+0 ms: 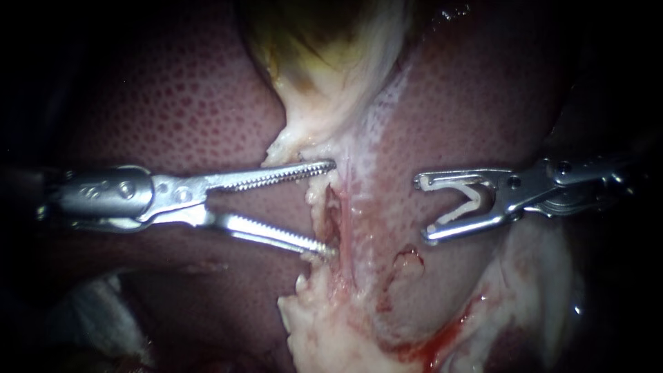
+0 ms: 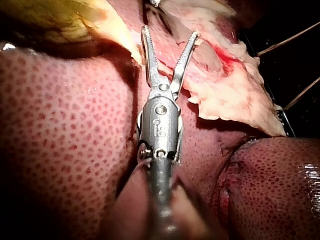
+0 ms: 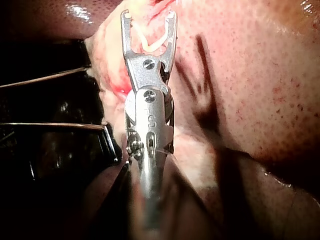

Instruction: Grabbing gallbladder

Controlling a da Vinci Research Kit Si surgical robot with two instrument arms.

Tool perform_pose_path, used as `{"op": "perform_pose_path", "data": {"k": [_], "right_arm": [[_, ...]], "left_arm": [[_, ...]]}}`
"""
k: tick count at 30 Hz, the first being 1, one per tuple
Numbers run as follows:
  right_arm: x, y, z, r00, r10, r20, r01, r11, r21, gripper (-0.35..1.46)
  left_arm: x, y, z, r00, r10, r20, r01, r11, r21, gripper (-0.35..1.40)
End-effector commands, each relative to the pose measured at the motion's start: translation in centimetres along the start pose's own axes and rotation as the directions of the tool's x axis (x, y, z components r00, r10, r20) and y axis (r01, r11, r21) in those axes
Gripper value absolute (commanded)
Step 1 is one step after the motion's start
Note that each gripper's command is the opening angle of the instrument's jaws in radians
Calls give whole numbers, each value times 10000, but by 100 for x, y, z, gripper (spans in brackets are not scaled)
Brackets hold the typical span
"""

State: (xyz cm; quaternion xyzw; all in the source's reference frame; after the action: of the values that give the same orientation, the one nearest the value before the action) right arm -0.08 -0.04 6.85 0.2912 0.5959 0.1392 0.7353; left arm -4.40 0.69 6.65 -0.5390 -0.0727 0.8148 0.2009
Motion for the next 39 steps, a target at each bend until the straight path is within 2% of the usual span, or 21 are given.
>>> {"op": "perform_pose_path", "data": {"k": [1,6,13,17,23,30,34,39], "right_arm": [[0,0,0,10000,0,-1,0,10000,-1,52],[0,0,0,10000,-1,-1,1,10000,-1,52],[0,0,-1,10000,-2,0,2,10000,3,52],[-1,1,-1,10000,-1,0,1,10000,2,52],[-1,1,-1,10000,0,0,0,10000,0,52],[-1,1,-1,10000,-1,0,1,10000,0,52],[-1,1,-1,10000,-2,0,2,10000,3,52],[-1,1,-1,10000,-2,0,2,10000,3,52]], "left_arm": [[0,1,-1,10000,-13,-3,13,10000,-5,66],[2,4,-5,10000,-72,-11,72,10000,-52,67],[-2,12,-26,9996,-269,-33,269,9994,-207,67],[1,8,-51,9988,-481,-54,479,9982,-353,67],[22,-7,-93,9979,-649,-32,648,9978,-148,67],[36,-24,-127,9962,-865,42,864,9962,115,69],[38,-37,-128,9953,-972,37,970,9949,273,69],[28,-52,-100,9950,-997,52,993,9941,428,61]]}}
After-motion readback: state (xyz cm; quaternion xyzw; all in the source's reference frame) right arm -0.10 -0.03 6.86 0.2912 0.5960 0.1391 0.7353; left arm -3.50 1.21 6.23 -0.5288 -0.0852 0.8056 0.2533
